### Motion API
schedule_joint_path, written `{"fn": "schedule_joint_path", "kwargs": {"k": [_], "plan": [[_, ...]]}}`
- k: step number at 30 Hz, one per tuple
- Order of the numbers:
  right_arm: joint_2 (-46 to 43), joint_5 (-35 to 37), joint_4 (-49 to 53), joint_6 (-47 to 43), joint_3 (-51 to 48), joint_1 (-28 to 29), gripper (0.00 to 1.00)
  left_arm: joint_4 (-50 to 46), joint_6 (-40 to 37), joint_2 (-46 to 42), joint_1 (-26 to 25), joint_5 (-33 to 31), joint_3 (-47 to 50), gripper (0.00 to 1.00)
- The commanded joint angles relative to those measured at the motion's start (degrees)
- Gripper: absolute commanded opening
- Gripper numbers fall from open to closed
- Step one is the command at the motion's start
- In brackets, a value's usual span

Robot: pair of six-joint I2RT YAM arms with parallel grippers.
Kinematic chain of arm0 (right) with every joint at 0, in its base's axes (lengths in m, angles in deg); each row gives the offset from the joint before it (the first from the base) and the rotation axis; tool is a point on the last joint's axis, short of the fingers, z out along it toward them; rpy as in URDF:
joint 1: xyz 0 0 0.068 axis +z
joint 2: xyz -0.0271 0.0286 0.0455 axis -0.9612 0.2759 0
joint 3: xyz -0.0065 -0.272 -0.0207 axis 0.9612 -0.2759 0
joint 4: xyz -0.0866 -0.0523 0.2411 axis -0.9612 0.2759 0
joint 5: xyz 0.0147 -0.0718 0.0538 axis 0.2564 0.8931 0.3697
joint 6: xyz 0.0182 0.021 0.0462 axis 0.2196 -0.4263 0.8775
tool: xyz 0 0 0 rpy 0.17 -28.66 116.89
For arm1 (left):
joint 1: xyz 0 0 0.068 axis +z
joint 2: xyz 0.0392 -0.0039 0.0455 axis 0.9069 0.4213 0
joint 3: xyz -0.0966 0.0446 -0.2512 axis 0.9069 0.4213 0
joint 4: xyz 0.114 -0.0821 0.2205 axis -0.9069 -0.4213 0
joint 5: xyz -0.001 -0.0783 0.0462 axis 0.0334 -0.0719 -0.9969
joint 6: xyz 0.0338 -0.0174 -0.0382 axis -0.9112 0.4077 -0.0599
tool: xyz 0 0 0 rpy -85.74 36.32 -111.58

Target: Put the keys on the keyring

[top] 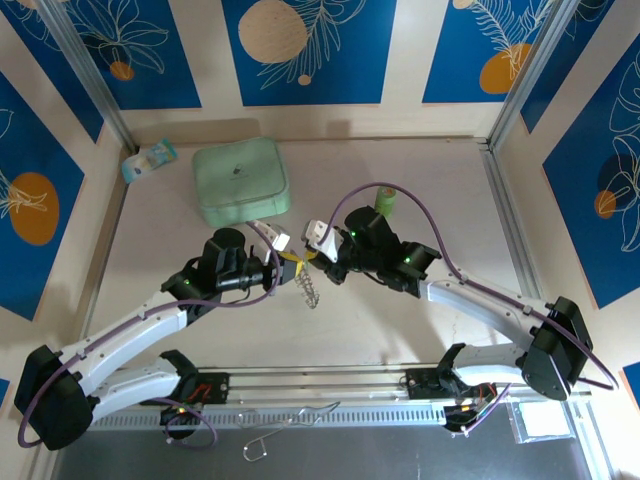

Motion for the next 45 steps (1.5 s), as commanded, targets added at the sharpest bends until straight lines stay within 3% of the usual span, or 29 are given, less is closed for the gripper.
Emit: {"fn": "schedule_joint_path", "kwargs": {"k": [1,29,38,45], "plan": [[-1.8,-2.0,-1.1,-1.0,-0.7,0.5,0.00,1.7,-0.1,0.3,-0.7,0.1,-2.7,0.00],[-0.2,2.1,0.6,-2.9,-0.7,1.8,0.00,2.5,0.1,0.1,-0.8,0.5,-2.5,0.00],[-0.5,0.0,1.3,-2.9,-0.8,2.0,0.00,2.2,0.2,-0.1,-0.7,-0.2,-2.5,0.00],[-1.7,4.5,0.4,-2.7,-1.5,2.1,0.00,2.4,0.4,0.0,-0.7,-0.1,-2.3,0.00]]}}
